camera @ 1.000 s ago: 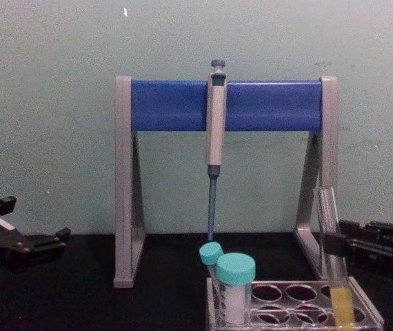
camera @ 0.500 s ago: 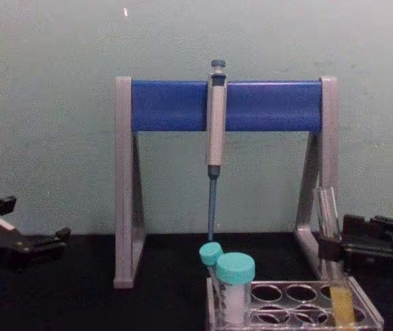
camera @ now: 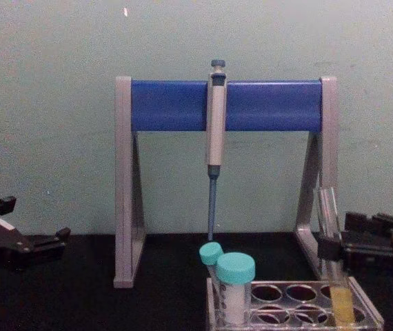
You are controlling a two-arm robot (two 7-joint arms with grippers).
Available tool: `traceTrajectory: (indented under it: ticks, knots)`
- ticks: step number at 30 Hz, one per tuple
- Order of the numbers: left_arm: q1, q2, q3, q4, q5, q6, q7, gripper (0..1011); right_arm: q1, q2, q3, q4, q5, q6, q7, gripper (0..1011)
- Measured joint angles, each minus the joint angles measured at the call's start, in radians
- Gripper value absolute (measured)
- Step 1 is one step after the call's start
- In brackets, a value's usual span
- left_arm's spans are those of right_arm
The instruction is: Pick up the test tube from the test tube rack, shake it, then place it back into the test tube rack.
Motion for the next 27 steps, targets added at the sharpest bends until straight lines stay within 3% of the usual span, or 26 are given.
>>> traceTrajectory:
  ticks: [8, 11, 12, 13, 16, 20, 24, 27]
  knots:
    - [0.0, 0.0, 0.0, 0.0, 0.0, 0.0, 0.0, 1001, -0.044, -0.009, 0.05, -0.055, -0.001, -0.079, -0.037, 1000]
    - [0.0, 0.0, 0.0, 0.0, 0.0, 0.0, 0.0, 1001, -0.08, -0.024, 0.095, -0.086, 0.008, -0.134, -0.076, 1000]
    - [0.0, 0.0, 0.0, 0.0, 0.0, 0.0, 0.0, 1001, -0.097, -0.032, 0.117, -0.101, 0.001, -0.158, -0.109, 1000]
    - [0.0, 0.0, 0.0, 0.0, 0.0, 0.0, 0.0, 1001, -0.097, -0.032, 0.117, -0.101, 0.001, -0.158, -0.109, 1000]
    - [0.0, 0.0, 0.0, 0.0, 0.0, 0.0, 0.0, 1001, -0.138, -0.06, 0.168, -0.132, -0.048, -0.193, -0.235, 1000]
    - [0.0, 0.0, 0.0, 0.0, 0.0, 0.0, 0.0, 1001, -0.159, -0.094, 0.196, -0.142, -0.154, -0.154, -0.411, 1000]
    - [0.0, 0.0, 0.0, 0.0, 0.0, 0.0, 0.0, 1001, -0.156, -0.118, 0.193, -0.124, -0.239, -0.079, -0.52, 1000]
    - [0.0, 0.0, 0.0, 0.0, 0.0, 0.0, 0.0, 1001, -0.149, -0.131, 0.189, -0.103, -0.27, -0.033, -0.56, 1000]
